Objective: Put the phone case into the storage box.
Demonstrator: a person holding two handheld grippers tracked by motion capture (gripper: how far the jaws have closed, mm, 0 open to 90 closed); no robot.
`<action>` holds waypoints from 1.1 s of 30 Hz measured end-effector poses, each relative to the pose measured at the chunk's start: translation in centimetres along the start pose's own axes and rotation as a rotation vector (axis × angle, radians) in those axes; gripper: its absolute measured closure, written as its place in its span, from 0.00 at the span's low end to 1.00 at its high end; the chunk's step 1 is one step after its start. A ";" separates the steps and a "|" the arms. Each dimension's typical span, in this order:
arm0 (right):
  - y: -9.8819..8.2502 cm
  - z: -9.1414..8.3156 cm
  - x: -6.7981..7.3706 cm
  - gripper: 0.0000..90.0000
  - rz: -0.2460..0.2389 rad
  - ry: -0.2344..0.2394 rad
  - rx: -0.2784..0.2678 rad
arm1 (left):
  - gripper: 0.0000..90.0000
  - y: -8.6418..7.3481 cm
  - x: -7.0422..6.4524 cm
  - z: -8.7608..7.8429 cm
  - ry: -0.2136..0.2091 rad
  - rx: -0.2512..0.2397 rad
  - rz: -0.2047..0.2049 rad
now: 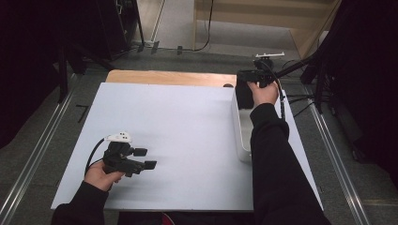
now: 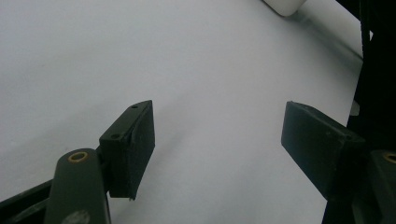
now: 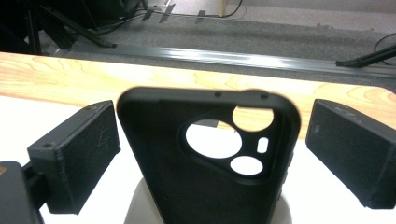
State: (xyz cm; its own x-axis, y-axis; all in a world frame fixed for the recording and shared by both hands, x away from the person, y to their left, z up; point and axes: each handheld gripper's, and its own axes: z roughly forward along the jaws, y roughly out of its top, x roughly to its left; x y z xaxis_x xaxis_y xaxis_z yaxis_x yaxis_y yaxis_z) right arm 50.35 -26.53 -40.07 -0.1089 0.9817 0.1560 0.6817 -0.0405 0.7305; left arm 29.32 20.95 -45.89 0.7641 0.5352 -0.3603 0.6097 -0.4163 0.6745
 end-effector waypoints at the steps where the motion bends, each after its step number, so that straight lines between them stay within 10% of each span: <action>1: 0.1 -0.2 0.0 0.02 -0.004 0.002 -0.002 | 0.28 0.0 0.0 0.0 0.000 -0.002 0.000; 33: 1.8 -6.3 2.4 0.04 -0.074 0.114 0.052 | 0.28 0.1 0.1 0.0 -0.003 -0.005 -0.005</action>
State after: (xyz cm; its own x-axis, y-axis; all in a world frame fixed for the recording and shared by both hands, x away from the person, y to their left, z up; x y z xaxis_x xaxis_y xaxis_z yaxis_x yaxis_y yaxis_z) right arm 46.77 -25.43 -34.13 -0.2399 0.9541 0.1794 0.7047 0.0441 0.7081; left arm 29.49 20.95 -45.87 0.7617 0.5349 -0.3657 0.6125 -0.4103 0.6757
